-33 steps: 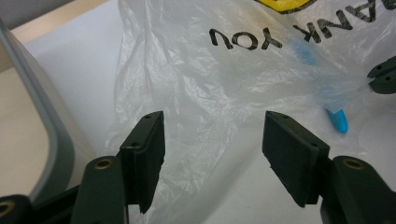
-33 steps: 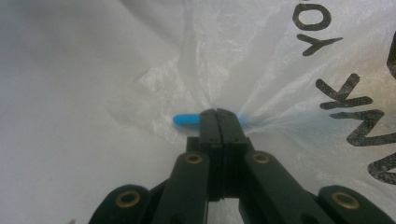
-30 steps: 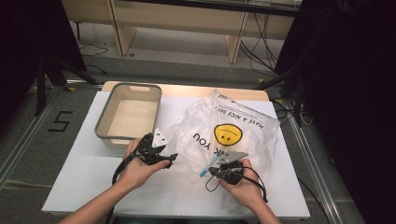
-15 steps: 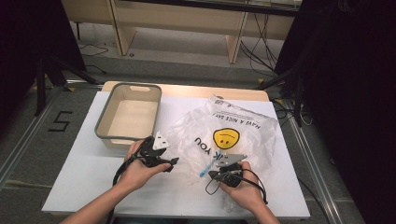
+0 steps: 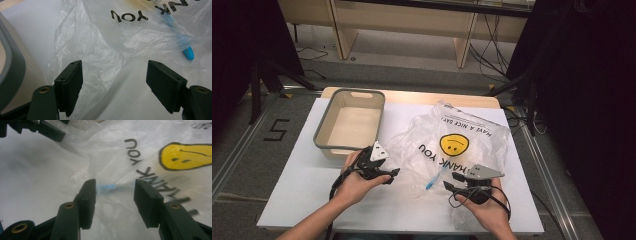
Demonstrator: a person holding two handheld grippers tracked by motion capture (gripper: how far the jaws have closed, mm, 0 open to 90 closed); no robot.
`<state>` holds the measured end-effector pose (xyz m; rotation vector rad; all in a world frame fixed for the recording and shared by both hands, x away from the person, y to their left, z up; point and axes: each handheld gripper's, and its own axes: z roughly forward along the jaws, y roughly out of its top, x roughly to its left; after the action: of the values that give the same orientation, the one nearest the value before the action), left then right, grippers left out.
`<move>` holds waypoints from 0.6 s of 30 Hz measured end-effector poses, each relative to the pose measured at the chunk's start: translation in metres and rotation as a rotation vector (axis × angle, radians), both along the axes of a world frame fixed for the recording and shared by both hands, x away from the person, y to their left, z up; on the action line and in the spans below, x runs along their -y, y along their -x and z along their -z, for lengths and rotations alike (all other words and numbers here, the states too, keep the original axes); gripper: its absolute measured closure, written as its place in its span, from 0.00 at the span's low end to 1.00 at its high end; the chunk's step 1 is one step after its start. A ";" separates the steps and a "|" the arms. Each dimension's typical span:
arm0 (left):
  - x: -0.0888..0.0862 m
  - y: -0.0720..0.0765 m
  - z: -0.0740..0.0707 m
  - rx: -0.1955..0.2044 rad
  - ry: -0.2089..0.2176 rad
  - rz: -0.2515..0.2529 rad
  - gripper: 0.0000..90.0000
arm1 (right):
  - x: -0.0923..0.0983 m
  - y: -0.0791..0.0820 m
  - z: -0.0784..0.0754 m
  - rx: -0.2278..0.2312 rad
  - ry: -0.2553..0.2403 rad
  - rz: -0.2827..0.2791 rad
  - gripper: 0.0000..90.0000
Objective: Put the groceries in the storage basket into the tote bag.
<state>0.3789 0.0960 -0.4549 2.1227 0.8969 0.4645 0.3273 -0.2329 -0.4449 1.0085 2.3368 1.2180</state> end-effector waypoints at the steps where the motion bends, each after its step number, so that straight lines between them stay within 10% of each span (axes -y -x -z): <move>1: -0.001 0.000 0.000 0.001 0.001 0.000 0.33 | 0.005 0.001 -0.001 0.003 -0.007 0.020 0.56; 18: -0.013 0.009 0.005 0.021 0.004 -0.034 0.32 | 0.042 0.015 0.008 -0.012 -0.045 0.094 0.44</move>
<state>0.3698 0.1088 -0.4594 2.0981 0.9225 0.5011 0.3123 -0.2749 -0.4527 1.1301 2.2533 1.2367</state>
